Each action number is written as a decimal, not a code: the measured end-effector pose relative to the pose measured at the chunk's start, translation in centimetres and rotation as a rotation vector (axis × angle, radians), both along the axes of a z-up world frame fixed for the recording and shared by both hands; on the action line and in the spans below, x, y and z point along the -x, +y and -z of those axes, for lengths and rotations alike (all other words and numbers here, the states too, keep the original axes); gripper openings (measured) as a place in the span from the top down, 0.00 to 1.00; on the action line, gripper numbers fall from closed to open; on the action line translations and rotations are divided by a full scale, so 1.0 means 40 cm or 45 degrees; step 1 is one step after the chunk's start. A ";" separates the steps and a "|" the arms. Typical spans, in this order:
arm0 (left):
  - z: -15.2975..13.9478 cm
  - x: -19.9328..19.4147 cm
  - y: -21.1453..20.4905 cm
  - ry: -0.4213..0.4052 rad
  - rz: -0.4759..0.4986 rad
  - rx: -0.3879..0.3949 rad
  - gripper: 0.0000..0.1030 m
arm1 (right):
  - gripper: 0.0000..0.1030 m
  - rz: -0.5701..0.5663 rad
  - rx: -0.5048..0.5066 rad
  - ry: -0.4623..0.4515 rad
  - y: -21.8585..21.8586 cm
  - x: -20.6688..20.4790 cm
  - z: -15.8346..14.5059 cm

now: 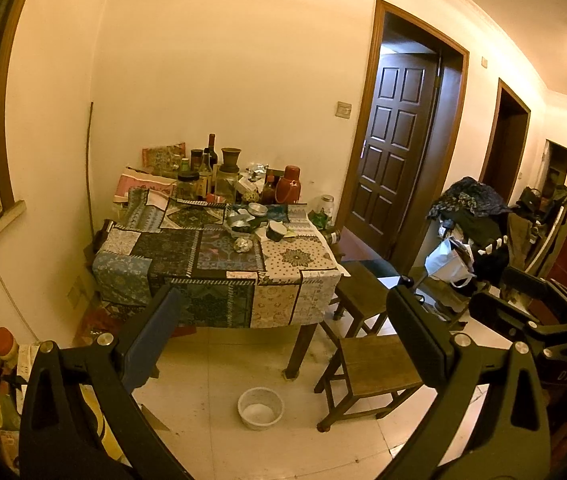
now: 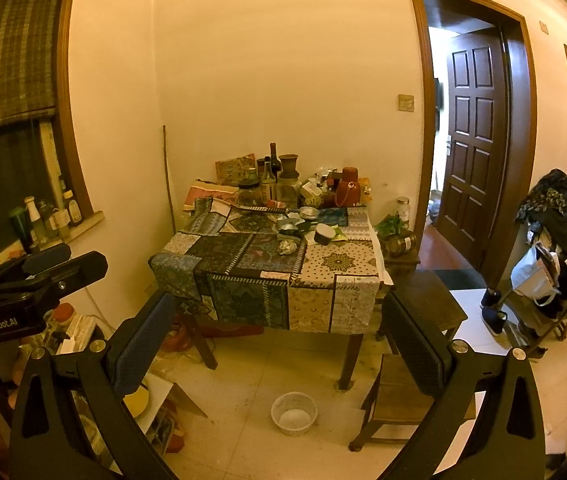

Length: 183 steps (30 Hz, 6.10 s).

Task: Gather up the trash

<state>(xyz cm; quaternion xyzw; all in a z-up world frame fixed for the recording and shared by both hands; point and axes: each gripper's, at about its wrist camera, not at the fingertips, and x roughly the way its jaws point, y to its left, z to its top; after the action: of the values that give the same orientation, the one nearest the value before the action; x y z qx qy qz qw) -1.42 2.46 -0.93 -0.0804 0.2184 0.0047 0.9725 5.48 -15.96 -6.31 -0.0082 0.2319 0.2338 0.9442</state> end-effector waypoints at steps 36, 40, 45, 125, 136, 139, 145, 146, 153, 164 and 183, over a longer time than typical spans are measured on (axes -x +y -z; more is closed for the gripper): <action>0.010 -0.413 0.035 -0.024 -0.097 -0.020 0.00 | 0.00 0.058 -0.031 0.013 -0.013 -0.315 0.010; 0.021 -0.544 0.110 -0.010 -0.087 -0.019 0.00 | 0.00 0.081 -0.035 0.043 0.040 -0.394 0.019; 0.021 -0.691 0.194 0.024 -0.038 -0.037 0.00 | 0.00 0.095 -0.056 0.127 0.124 -0.509 0.021; 0.487 -1.292 0.440 0.578 0.113 0.160 0.49 | 0.95 0.211 -0.102 0.615 0.375 -1.161 0.379; 0.282 -1.104 0.447 0.330 0.239 0.118 0.49 | 0.95 0.291 -0.115 0.389 0.366 -0.925 0.213; 0.245 -1.061 0.429 0.284 0.258 0.122 0.49 | 0.95 0.284 -0.108 0.346 0.354 -0.872 0.174; 0.177 -0.963 0.378 0.197 0.260 0.116 0.49 | 0.95 0.247 -0.104 0.267 0.317 -0.793 0.128; 0.172 -0.952 0.373 0.192 0.258 0.118 0.49 | 0.95 0.239 -0.106 0.261 0.308 -0.783 0.124; 0.161 -0.837 0.274 0.184 0.196 0.140 0.49 | 0.95 0.167 -0.104 0.259 0.212 -0.696 0.127; 0.205 -0.641 0.049 0.258 0.139 0.179 0.49 | 0.95 0.107 -0.058 0.338 0.010 -0.523 0.181; 0.496 -0.649 -0.021 0.588 0.081 0.200 0.49 | 0.95 0.017 0.031 0.655 -0.013 -0.534 0.488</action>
<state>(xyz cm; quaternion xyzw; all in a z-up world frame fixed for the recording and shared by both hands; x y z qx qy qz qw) 24.54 1.63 -20.77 -0.1457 0.4372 -0.0246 0.8872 26.82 -16.49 -25.83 0.0417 0.4674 0.2190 0.8555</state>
